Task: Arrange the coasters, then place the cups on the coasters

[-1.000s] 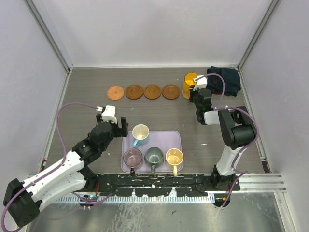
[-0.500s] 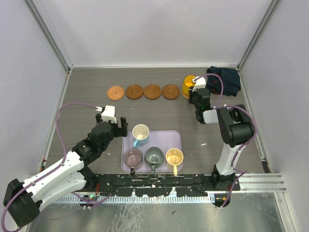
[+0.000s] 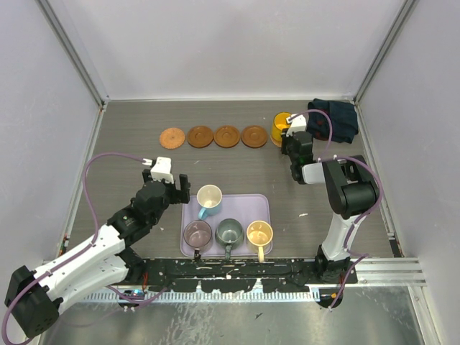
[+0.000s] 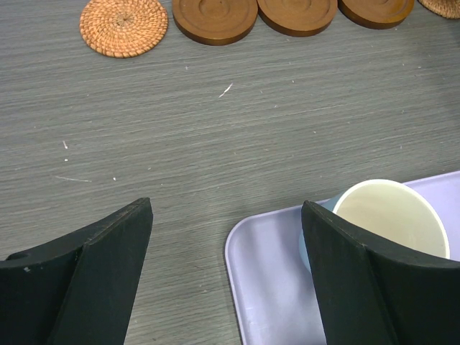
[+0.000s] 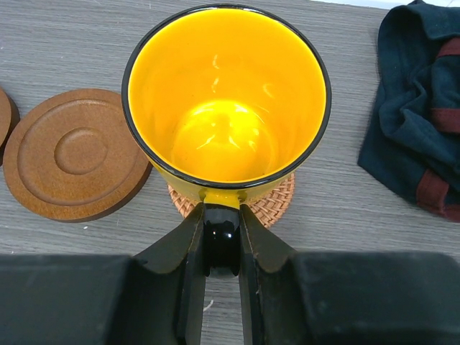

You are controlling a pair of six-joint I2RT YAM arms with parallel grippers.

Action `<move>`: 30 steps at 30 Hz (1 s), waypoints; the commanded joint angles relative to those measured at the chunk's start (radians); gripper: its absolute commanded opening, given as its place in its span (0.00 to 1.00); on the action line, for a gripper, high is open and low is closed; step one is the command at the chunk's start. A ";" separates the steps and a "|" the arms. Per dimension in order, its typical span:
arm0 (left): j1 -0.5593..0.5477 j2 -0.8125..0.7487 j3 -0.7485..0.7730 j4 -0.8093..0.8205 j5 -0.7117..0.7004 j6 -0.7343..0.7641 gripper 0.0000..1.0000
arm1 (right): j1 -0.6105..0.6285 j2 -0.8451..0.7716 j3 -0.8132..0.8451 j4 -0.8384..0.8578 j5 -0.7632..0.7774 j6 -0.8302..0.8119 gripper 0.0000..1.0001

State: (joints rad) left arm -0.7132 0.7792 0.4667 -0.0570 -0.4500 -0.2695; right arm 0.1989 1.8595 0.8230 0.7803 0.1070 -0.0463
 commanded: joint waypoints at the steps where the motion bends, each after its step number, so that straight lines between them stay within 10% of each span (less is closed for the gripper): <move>1: 0.004 -0.011 -0.005 0.047 -0.025 -0.001 0.86 | 0.001 -0.026 0.029 0.152 0.019 0.004 0.01; 30: 0.005 -0.004 -0.010 0.051 -0.017 -0.005 0.86 | 0.002 -0.061 -0.018 0.166 0.051 0.018 0.01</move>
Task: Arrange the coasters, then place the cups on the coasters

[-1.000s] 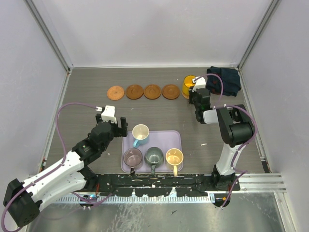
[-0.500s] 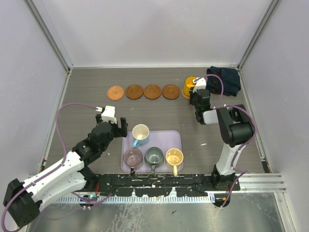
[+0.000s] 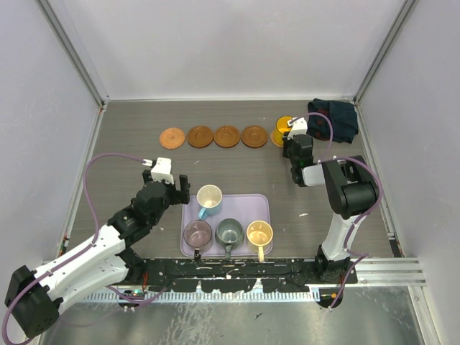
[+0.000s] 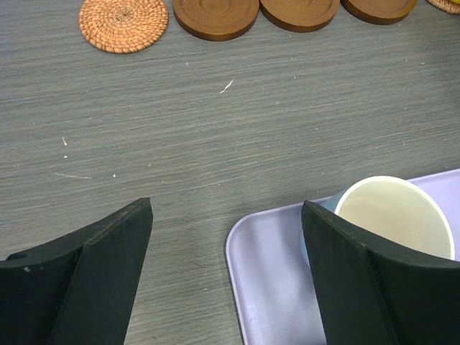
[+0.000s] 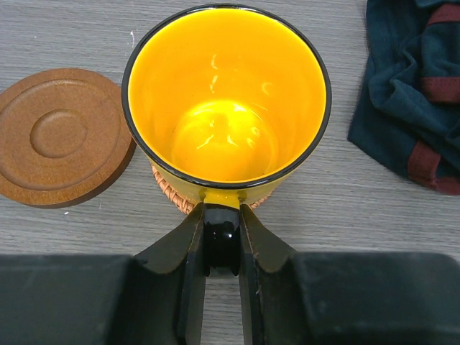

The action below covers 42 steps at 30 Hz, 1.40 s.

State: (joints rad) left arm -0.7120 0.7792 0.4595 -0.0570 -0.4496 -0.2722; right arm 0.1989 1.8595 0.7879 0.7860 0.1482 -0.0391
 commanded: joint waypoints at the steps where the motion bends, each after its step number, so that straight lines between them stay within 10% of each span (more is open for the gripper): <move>1: 0.004 -0.003 -0.002 0.052 -0.016 -0.002 0.86 | 0.001 -0.059 0.019 0.164 0.009 0.010 0.01; 42: 0.004 0.025 -0.016 0.082 -0.010 -0.010 0.86 | 0.002 -0.023 0.076 0.129 -0.018 0.005 0.01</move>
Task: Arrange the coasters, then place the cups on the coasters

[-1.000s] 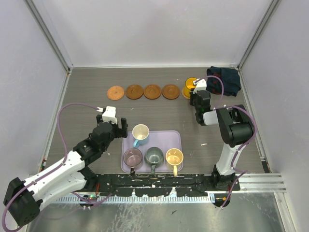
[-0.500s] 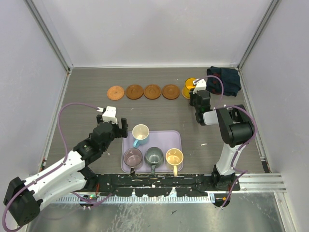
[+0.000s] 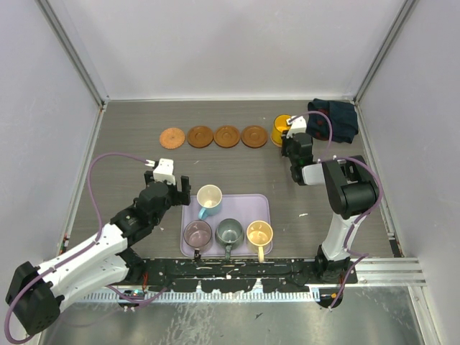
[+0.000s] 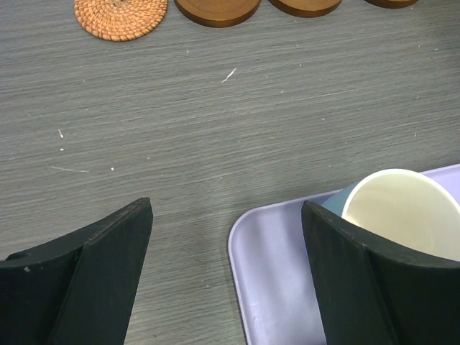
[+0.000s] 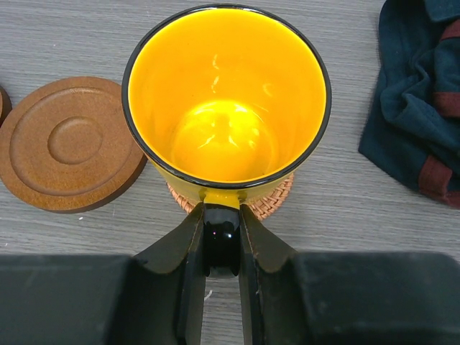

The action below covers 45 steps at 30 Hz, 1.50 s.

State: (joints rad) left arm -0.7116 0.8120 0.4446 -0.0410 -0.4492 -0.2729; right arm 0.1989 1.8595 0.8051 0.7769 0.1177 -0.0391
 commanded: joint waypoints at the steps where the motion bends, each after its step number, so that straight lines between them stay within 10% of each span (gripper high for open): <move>1: 0.004 -0.009 -0.002 0.067 -0.011 -0.009 0.86 | 0.002 -0.022 0.059 0.137 0.015 0.006 0.01; 45: 0.003 -0.025 -0.003 0.059 -0.013 -0.006 0.86 | 0.002 -0.010 0.102 0.064 0.035 0.014 0.01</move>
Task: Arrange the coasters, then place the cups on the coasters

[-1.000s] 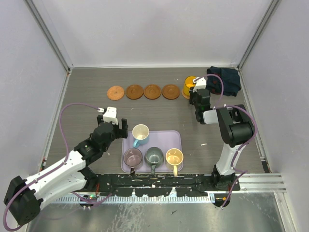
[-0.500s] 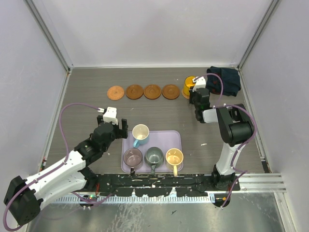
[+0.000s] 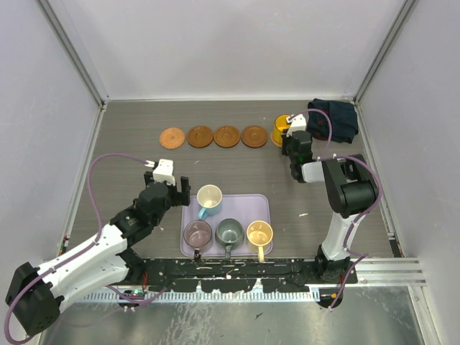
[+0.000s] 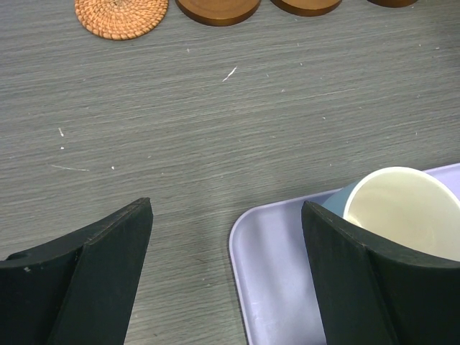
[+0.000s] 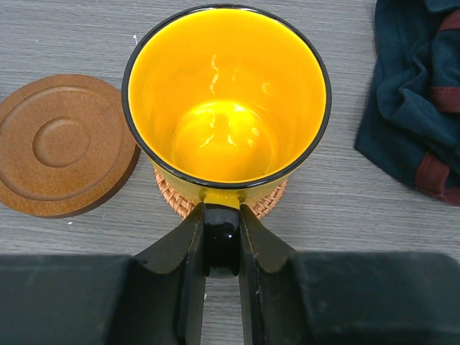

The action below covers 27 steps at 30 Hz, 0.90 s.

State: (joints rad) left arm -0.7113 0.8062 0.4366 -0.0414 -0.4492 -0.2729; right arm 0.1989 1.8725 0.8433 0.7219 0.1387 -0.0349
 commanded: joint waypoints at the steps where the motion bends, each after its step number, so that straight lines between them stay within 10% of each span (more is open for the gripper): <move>1: 0.004 -0.018 0.005 0.059 -0.013 -0.007 0.86 | 0.001 -0.023 0.065 0.117 0.016 0.010 0.01; 27: 0.005 -0.013 -0.001 0.065 -0.022 -0.011 0.85 | 0.001 -0.024 0.065 0.114 0.002 0.007 0.39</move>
State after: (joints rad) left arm -0.7113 0.8047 0.4366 -0.0410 -0.4496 -0.2733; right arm 0.1989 1.8729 0.8738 0.7555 0.1394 -0.0311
